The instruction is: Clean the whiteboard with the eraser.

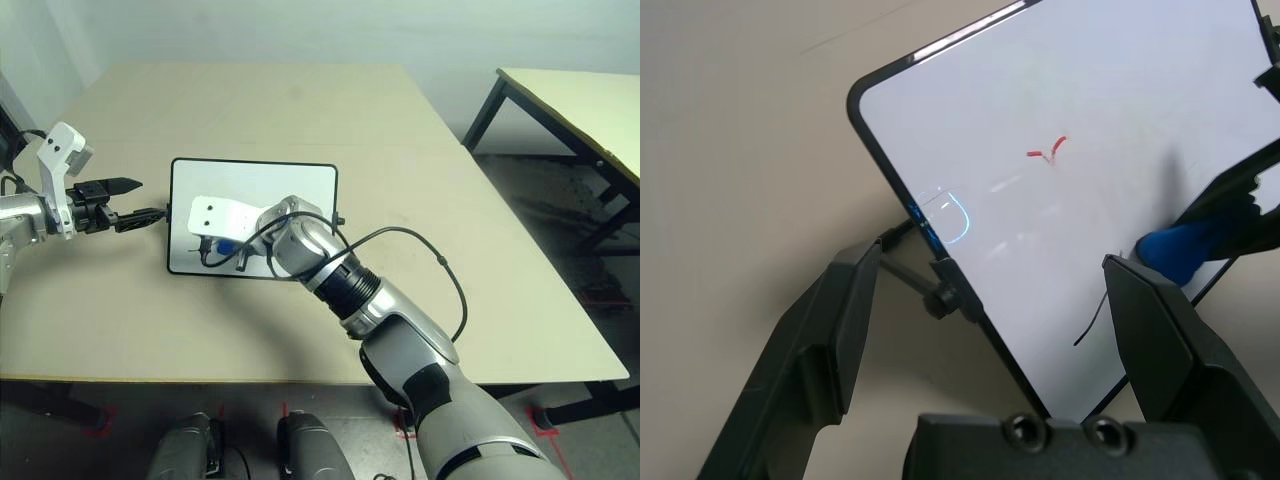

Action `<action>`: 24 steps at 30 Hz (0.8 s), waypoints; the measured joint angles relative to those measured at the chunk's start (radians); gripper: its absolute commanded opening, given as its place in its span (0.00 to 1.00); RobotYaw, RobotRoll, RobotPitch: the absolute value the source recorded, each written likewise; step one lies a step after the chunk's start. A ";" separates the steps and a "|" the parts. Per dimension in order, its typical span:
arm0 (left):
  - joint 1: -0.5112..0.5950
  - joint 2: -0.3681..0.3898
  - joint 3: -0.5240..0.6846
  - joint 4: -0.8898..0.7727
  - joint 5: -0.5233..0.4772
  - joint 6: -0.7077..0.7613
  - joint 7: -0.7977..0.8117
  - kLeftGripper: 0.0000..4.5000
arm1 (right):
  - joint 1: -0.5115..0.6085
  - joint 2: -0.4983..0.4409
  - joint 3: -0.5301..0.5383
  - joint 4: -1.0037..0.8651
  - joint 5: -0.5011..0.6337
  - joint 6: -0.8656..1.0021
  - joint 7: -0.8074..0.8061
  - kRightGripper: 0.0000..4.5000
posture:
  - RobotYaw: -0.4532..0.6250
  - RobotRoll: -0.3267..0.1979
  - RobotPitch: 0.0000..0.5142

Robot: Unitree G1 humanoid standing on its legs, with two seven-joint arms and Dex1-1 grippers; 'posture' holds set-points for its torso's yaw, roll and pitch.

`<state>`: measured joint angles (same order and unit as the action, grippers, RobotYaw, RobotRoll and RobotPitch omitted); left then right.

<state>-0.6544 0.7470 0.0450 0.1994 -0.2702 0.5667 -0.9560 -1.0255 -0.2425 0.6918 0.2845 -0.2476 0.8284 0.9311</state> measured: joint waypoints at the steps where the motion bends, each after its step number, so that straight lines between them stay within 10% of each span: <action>1: -0.001 -0.002 0.000 0.001 0.000 0.000 0.000 1.00 | -0.032 0.020 -0.006 0.046 0.000 -0.020 -0.015 0.13 | 0.42 0.62 0.11; 11: 0.002 -0.002 0.003 0.002 -0.002 -0.002 0.005 1.00 | -0.272 0.116 -0.152 0.490 -0.002 -0.252 -0.174 0.13 | 0.43 0.62 0.11; 24: 0.003 -0.001 0.006 0.002 -0.004 -0.002 0.007 1.00 | -0.075 0.040 -0.038 0.102 -0.041 0.003 0.026 0.13 | 0.42 0.62 0.11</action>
<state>-0.6511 0.7463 0.0508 0.2014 -0.2740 0.5646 -0.9495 -1.1004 -0.2028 0.6535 0.3860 -0.2885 0.8309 0.9576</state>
